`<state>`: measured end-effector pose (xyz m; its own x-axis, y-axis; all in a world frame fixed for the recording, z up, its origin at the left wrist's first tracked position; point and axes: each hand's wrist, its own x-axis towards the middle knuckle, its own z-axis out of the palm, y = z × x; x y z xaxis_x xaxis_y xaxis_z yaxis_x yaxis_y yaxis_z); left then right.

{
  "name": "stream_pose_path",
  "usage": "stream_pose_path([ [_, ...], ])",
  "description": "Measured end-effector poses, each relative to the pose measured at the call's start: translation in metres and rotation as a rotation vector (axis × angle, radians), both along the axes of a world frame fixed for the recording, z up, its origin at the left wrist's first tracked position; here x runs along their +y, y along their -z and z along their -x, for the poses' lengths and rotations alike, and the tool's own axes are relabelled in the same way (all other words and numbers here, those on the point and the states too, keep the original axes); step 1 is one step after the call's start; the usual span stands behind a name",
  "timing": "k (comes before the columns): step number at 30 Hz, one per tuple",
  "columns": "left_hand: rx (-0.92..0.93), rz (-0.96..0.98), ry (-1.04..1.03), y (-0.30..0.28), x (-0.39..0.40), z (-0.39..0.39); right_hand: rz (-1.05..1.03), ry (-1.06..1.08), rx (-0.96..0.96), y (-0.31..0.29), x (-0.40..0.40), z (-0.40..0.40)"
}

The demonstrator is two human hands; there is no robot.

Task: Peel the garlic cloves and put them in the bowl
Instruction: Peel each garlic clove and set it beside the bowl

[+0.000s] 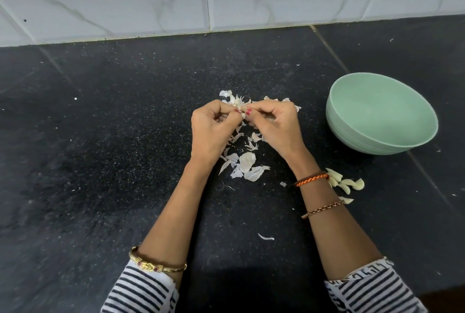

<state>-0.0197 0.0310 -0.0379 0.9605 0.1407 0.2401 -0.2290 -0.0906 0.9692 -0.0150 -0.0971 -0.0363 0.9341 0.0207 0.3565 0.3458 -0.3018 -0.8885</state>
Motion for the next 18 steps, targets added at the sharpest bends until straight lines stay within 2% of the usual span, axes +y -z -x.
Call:
stream_pose_path([
  [5,-0.016,-0.093,0.049,0.001,-0.002,0.004,-0.454,0.076,0.193,-0.013,-0.001,0.003],
  [7,-0.047,-0.120,0.040,0.002,-0.001,0.005,-0.390,0.131,0.182,-0.013,-0.004,0.002],
  [12,-0.081,-0.301,0.002,0.006,0.003,0.001,-0.012,0.117,0.103,-0.006,0.000,0.002],
  [18,-0.219,-0.360,-0.006,0.007,0.008,-0.002,0.040,0.086,0.137,-0.004,-0.003,0.000],
])
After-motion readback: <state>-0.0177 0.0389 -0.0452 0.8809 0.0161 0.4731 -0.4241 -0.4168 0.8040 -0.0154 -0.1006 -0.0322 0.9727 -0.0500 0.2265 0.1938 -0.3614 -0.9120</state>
